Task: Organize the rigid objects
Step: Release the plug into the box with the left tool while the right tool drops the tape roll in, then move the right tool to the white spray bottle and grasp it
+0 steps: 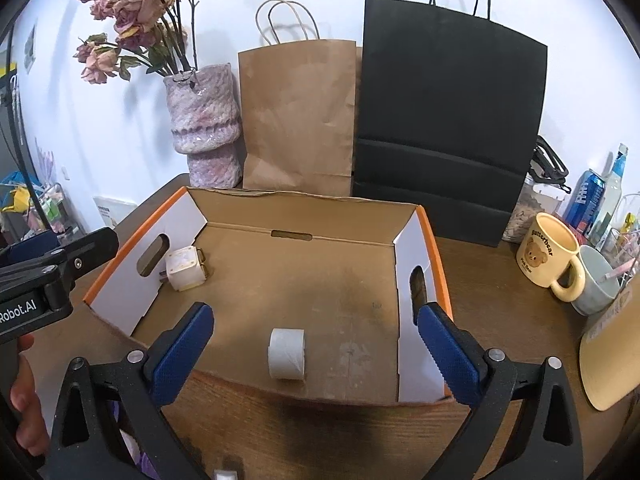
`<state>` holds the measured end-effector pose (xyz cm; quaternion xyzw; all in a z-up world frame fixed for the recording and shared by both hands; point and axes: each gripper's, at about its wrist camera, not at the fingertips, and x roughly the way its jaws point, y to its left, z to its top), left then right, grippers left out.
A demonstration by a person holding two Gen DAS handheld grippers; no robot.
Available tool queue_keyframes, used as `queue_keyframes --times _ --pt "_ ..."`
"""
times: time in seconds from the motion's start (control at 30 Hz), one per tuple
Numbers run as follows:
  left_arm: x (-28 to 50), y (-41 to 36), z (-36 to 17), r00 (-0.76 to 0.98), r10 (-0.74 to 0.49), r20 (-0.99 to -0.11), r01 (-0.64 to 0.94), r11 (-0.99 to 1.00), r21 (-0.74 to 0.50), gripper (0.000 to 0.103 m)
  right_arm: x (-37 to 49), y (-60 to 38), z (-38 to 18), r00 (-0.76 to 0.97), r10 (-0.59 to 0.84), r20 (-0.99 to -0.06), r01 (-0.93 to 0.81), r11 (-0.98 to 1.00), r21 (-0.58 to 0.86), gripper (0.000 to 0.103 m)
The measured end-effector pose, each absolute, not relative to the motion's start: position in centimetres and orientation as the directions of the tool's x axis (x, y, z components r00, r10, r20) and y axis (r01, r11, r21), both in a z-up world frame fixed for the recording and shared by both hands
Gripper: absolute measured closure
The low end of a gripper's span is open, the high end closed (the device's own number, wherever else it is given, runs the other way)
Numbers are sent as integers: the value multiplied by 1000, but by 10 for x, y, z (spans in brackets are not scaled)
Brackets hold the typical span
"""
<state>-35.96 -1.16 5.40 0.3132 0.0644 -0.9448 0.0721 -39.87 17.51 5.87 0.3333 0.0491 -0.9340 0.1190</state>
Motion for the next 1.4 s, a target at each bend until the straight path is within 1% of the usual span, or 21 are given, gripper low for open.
queue_keyframes --times 0.8,1.17,1.4 --pt "-275 -11 64 -807 -72 -586 156 -983 -94 0 -308 202 79 -787 -178 -590 232 -972 -16 0" --pt "-231 -12 63 -805 -70 -590 143 -987 -77 0 -256 222 72 -791 -168 -589 230 -973 -32 0" --pt "-206 -15 51 -789 -74 -610 138 -989 -58 0 -225 234 62 -785 -159 -598 227 -973 -40 0"
